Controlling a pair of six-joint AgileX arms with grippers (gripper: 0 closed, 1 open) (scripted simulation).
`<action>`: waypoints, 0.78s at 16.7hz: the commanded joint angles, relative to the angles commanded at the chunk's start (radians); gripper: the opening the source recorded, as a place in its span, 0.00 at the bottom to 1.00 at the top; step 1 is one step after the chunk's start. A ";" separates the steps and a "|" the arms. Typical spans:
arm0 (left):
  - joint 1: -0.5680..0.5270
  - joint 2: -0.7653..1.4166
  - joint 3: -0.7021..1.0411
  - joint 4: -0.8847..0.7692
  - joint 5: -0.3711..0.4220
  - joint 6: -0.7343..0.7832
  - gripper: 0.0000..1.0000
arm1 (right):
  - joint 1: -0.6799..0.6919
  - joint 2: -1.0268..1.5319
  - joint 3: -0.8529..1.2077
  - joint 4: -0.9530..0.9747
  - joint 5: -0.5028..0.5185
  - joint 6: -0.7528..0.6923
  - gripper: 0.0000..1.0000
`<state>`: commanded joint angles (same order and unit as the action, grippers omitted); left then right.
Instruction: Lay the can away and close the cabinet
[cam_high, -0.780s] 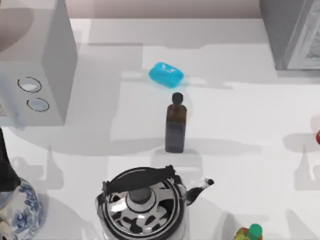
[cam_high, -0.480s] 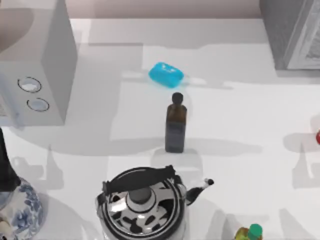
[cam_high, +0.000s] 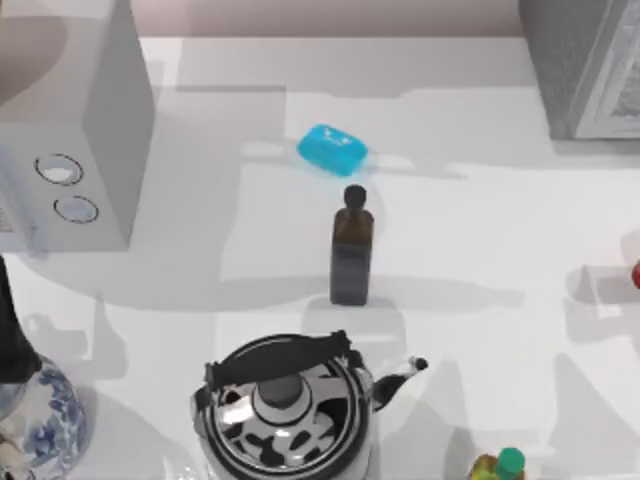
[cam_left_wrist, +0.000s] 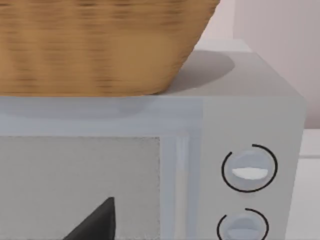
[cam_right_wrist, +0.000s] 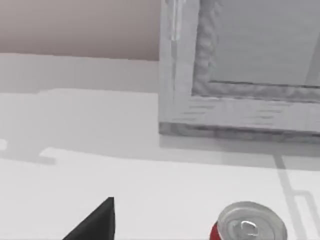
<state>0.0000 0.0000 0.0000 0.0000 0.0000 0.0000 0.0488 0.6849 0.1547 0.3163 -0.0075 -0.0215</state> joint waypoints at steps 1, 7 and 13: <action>0.000 0.000 0.000 0.000 0.000 0.000 1.00 | -0.001 0.111 0.019 0.031 0.001 0.002 1.00; 0.000 0.000 0.000 0.000 0.000 0.000 1.00 | -0.032 0.587 0.093 0.141 0.006 0.028 1.00; 0.000 0.000 0.000 0.000 0.000 0.000 1.00 | -0.056 0.696 0.129 0.186 0.014 0.037 1.00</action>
<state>0.0000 0.0000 0.0000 0.0000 0.0000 0.0000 -0.0071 1.3804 0.2835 0.5027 0.0068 0.0150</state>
